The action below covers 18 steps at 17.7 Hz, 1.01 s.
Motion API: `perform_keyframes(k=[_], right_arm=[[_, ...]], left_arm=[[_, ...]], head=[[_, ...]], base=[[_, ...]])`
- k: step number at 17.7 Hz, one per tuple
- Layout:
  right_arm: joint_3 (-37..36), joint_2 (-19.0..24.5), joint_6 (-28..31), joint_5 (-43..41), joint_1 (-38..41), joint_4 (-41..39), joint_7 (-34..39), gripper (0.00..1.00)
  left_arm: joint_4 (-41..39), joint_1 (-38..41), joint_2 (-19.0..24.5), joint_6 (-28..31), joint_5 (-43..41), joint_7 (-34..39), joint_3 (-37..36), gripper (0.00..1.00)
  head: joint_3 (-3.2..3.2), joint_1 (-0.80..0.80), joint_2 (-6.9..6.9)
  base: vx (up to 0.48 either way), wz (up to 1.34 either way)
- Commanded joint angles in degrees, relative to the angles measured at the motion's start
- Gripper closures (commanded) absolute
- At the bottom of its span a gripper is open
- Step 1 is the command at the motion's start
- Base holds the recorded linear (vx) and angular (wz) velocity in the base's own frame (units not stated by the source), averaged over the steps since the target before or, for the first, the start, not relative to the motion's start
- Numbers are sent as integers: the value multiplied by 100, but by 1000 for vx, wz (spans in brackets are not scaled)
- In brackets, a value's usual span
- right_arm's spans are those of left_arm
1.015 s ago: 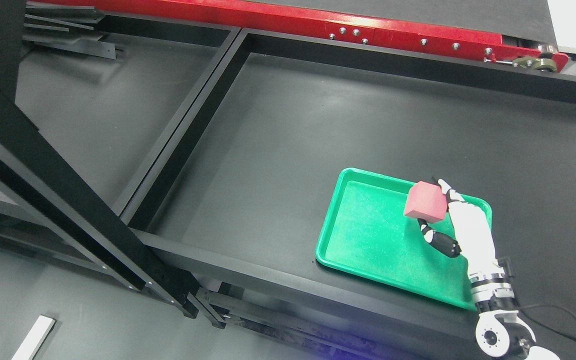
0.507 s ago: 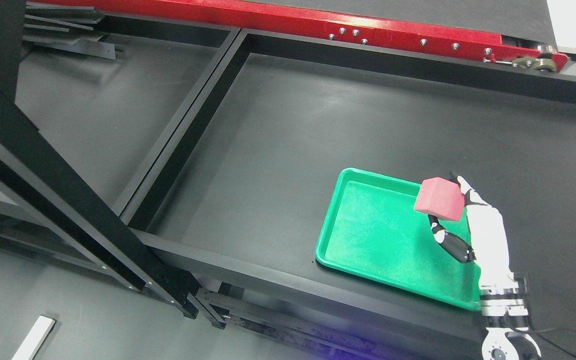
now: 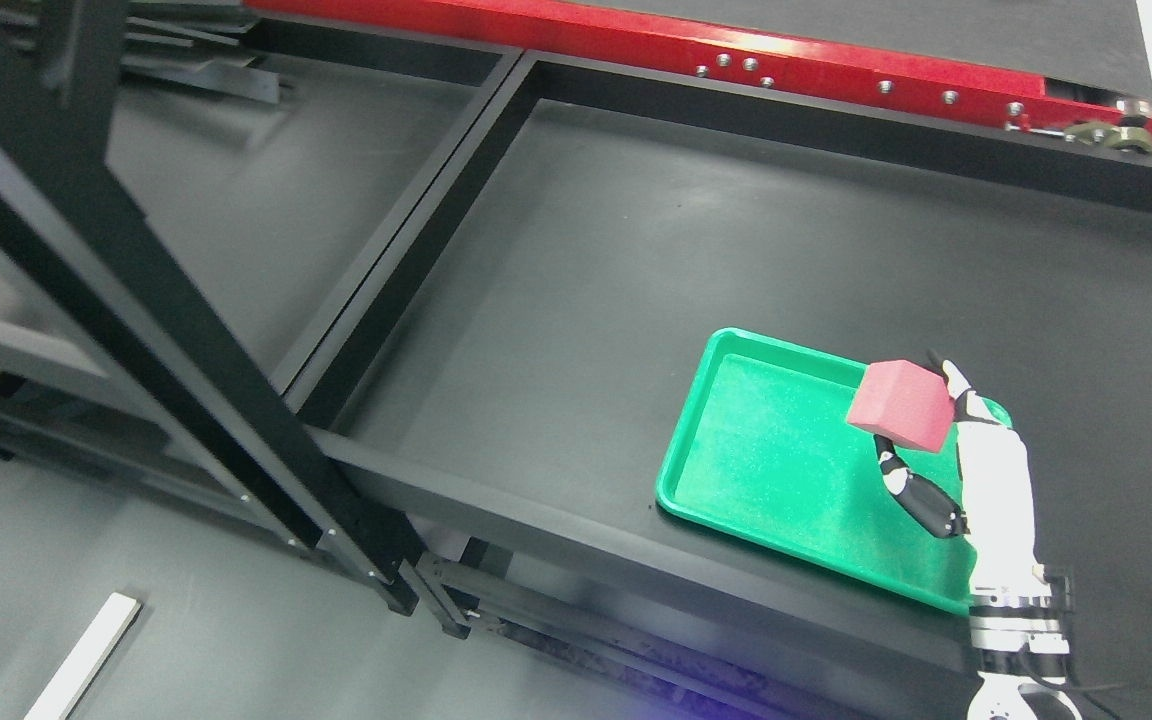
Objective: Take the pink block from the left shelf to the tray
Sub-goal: 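Carry the pink cube in the right hand toward the blue tray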
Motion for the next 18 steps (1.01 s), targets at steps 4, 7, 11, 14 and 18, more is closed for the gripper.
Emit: perform_keyframes(k=[4, 7, 11, 14, 18], right_arm=[[-184, 63, 1, -63, 172, -187, -95, 98], [-210, 90, 1, -352, 216, -196, -95, 98], [-280, 72, 1, -380, 278, -301, -95, 98], [-517, 72, -35, -388, 330, -380, -95, 98], [-465, 81, -26, -397, 559, -705, -42, 98]], left_arm=[[0, 53, 100, 1, -9, 5, 0, 0], [0, 53, 100, 10, -9, 5, 0, 0], [0, 53, 100, 1, -9, 5, 0, 0], [0, 53, 100, 1, -9, 5, 0, 0], [0, 53, 100, 1, -9, 5, 0, 0]], head=[[0, 0, 0], [0, 0, 0], [0, 0, 2], [0, 0, 3], [0, 0, 3]], base=[[-94, 372], [-104, 622], [-120, 793], [-159, 881], [-162, 927]])
